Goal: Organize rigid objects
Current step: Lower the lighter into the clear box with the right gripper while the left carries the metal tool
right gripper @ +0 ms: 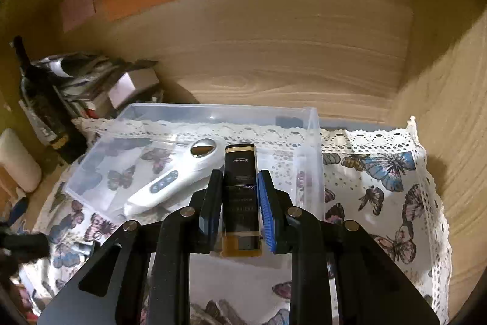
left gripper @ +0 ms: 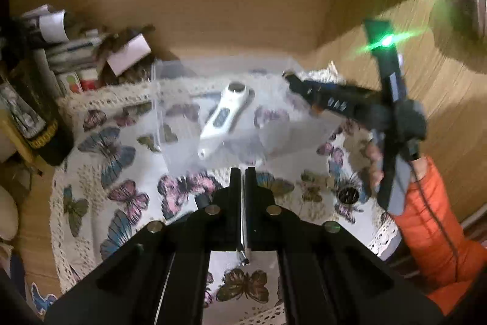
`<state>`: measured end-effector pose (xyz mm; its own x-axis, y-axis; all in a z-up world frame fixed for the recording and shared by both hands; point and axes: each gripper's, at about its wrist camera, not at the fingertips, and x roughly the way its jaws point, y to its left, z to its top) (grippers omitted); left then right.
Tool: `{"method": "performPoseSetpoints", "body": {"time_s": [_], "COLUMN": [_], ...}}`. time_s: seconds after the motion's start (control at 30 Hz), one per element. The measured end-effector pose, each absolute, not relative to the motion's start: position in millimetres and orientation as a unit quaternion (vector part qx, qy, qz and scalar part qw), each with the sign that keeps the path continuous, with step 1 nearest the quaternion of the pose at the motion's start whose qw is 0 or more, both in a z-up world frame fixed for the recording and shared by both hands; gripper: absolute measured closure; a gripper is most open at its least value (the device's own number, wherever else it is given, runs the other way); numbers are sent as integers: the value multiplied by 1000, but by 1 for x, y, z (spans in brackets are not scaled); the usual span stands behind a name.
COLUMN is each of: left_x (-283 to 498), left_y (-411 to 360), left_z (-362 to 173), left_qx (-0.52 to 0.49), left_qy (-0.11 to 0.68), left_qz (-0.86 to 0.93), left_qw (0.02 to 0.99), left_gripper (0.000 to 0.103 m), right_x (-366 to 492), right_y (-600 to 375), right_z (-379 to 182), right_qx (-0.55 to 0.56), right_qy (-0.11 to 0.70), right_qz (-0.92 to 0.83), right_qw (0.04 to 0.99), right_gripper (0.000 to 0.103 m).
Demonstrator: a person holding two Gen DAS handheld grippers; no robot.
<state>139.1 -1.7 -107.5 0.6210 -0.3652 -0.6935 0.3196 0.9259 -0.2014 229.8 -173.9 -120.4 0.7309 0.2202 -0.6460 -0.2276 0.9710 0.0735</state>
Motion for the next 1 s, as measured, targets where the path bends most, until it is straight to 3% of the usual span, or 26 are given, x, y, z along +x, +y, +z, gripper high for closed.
{"method": "performPoseSetpoints", "body": {"time_s": [0.13,0.37,0.43,0.63,0.7,1.0], "left_x": [147,159,163,180,176,157], "left_y": [-6,-39,-44,-37,-40,-13], "left_z": [-122,-179,-178,-198,-198,-147], "left_qx": [-25,27,49,44,58,18], "left_qy": [434,494,486,505,494,419], "left_qz": [-210,-216,-195,-183,-184,-172], "left_qw": [876,842,851,842,848,892], "left_gripper": [99,83,72,71,87,88], "right_x": [236,238,236,232,232,234], "right_y": [-170,-164,-163,-165,-165,-167], "right_z": [-123,-125,-126,-124,-125,-130], "right_qx": [-8,-15,-20,-19,-18,-16], "right_qy": [352,354,354,352,352,362], "right_qz": [122,131,132,141,140,140], "right_qw": [928,926,926,925,925,921], "right_gripper": [81,81,81,81,81,81]}}
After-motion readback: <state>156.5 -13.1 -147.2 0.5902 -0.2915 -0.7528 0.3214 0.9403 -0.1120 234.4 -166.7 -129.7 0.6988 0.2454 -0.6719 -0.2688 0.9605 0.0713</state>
